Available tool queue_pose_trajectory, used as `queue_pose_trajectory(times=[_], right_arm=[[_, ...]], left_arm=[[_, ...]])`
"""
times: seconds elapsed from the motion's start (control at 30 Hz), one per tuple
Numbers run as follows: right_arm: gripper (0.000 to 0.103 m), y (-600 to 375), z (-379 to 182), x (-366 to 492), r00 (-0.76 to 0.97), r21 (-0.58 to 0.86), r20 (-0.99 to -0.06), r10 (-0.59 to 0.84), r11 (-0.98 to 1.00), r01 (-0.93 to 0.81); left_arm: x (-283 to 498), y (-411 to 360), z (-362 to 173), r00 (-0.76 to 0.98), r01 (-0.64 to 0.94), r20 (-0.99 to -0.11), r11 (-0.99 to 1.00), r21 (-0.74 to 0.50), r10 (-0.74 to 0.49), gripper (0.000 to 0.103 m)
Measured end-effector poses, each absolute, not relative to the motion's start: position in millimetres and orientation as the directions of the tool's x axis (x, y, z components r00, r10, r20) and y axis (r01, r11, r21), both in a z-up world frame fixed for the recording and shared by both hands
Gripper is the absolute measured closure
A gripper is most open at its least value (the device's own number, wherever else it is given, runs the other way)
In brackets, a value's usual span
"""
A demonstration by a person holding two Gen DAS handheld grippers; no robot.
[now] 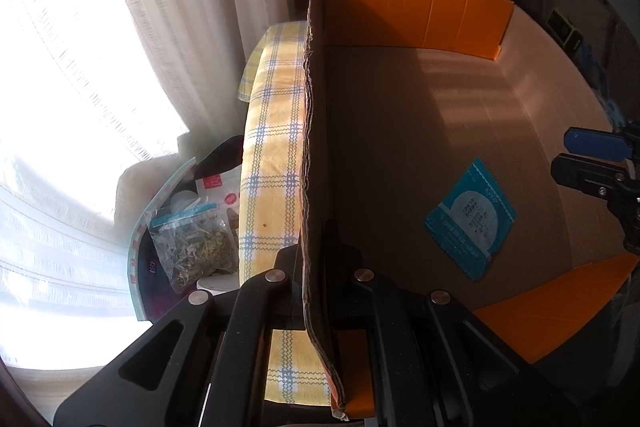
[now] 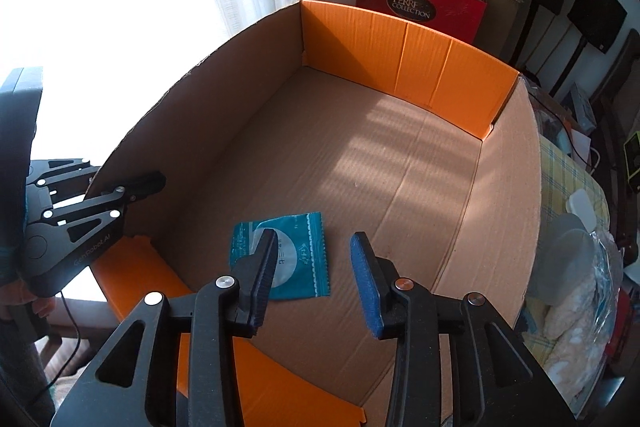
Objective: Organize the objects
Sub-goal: 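Carry the teal packet into the box and open the right gripper, then move the right gripper to the white earphones and grasp them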
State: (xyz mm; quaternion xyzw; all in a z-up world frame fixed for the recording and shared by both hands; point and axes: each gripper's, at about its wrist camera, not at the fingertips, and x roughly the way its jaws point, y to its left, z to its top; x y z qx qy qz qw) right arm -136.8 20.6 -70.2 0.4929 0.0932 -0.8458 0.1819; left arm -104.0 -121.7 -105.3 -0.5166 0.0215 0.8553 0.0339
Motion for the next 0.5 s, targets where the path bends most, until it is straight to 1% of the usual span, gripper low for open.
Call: queue_pose_trajectory(times=[0.33, 0.5], right_arm=[[0.059, 59.0, -51.4, -128.7, -0.534, -0.014, -0.826, -0.179, -0.941, 0.338], [0.054, 87.1, -45.7, -122.5, -0.549, 0.002, -0.817, -0.177, -0.953, 0.304]], left_arm=[[-104.1, -122.1, -105.8, -0.463, -0.078, -0.886, -0.997, 0.003, 0.034, 0.098], [-103.8, -121.8, -105.9, -0.463, -0.077, -0.886, -0.997, 0.006, 0.031, 0.098]])
